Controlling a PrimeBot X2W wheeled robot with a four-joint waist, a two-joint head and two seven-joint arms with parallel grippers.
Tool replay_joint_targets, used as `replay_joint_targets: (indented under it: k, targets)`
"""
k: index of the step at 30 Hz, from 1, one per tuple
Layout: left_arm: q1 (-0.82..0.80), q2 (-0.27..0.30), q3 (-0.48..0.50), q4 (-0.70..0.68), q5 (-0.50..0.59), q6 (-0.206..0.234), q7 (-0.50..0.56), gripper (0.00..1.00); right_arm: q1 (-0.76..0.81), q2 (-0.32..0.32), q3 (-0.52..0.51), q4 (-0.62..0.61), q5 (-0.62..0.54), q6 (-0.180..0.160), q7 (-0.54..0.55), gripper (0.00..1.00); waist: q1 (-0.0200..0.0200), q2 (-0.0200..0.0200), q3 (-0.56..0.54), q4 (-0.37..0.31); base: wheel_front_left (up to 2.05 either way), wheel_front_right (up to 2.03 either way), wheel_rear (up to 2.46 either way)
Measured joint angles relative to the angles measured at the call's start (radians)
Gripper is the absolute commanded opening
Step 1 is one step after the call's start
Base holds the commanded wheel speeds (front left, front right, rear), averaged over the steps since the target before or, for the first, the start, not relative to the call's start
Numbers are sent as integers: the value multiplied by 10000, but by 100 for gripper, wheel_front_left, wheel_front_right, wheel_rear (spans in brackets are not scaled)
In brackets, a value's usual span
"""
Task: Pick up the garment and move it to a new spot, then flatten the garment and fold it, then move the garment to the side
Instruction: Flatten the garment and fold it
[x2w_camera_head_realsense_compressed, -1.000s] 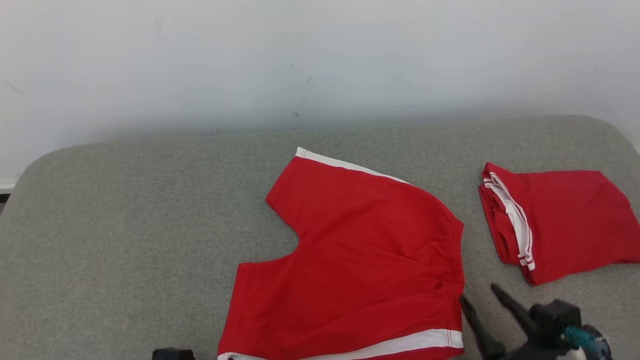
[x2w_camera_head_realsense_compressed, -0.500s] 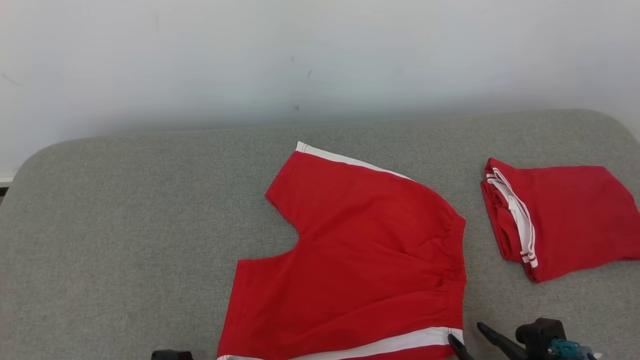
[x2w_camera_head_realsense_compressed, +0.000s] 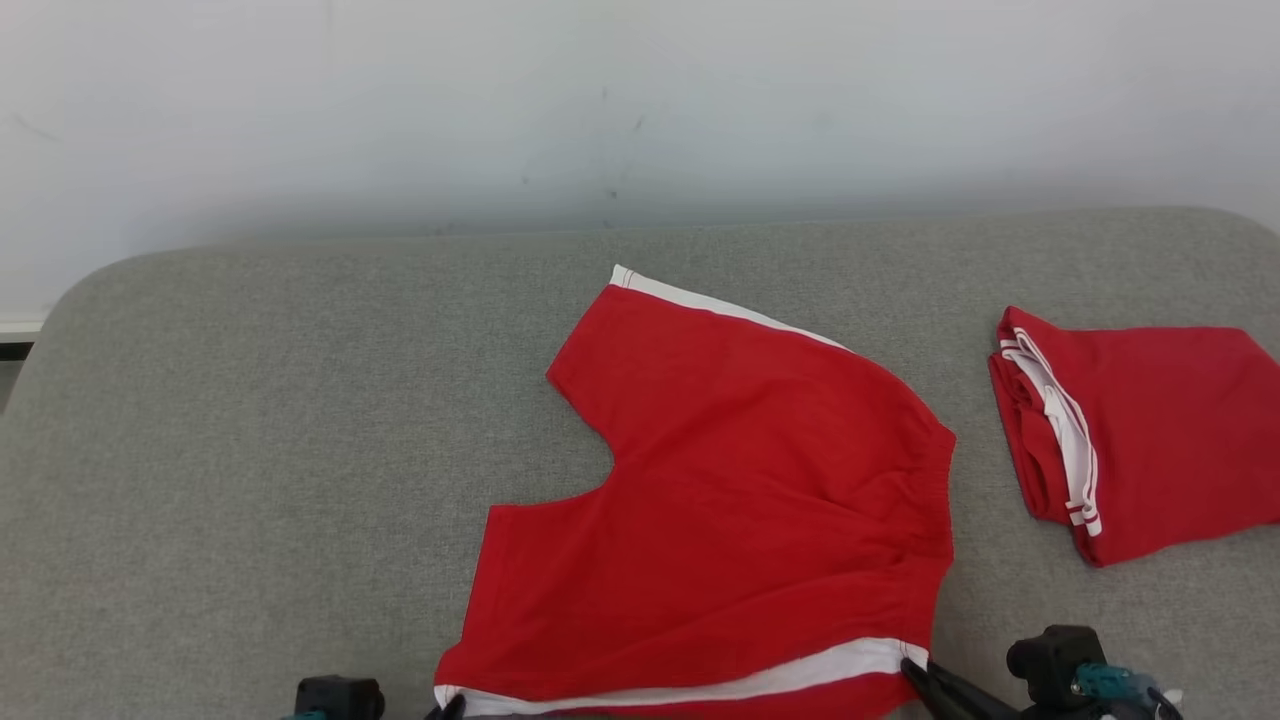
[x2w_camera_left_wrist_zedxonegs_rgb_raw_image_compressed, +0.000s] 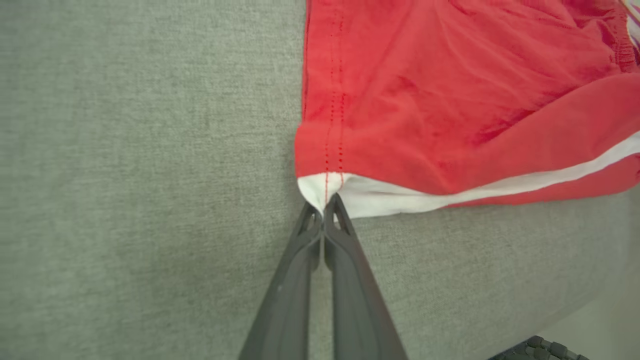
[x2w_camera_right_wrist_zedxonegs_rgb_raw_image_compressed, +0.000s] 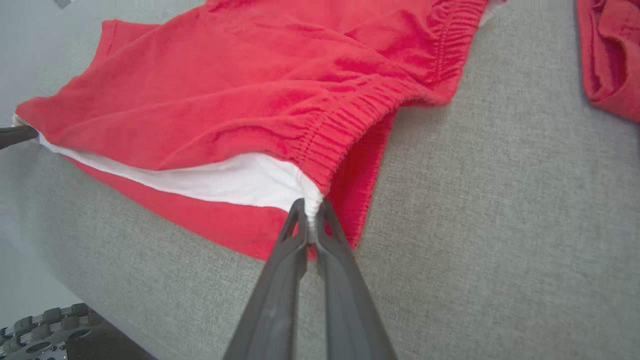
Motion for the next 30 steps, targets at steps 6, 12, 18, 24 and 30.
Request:
replay_joint_targets:
  k: [6,12,18,24,30]
  targets:
    - [0,234,395,-77,-31,61,-211,0,-85,-146,-307,-537,408,180,-46,0,0,0,9,68,0,0,0]
    - [-5,416,564,-489,-29,102,-460,0,20,-234,-418,-1218,934,320,-151,0,0,0,-3,24,0,0,0]
    - [-352,673,669,-1066,-25,88,-554,0,76,-251,-527,-1996,1482,393,-205,0,-1,0,-4,-106,0,0,0]
    - [-1217,1089,894,-1519,-38,-90,-541,0,35,-391,-746,-2556,1758,435,-203,0,-1,0,72,-247,0,0,0]
    - [-2529,1356,895,-1835,-224,-341,-148,0,-629,-502,-972,-2685,1747,372,-84,0,0,0,352,-470,0,0,0]
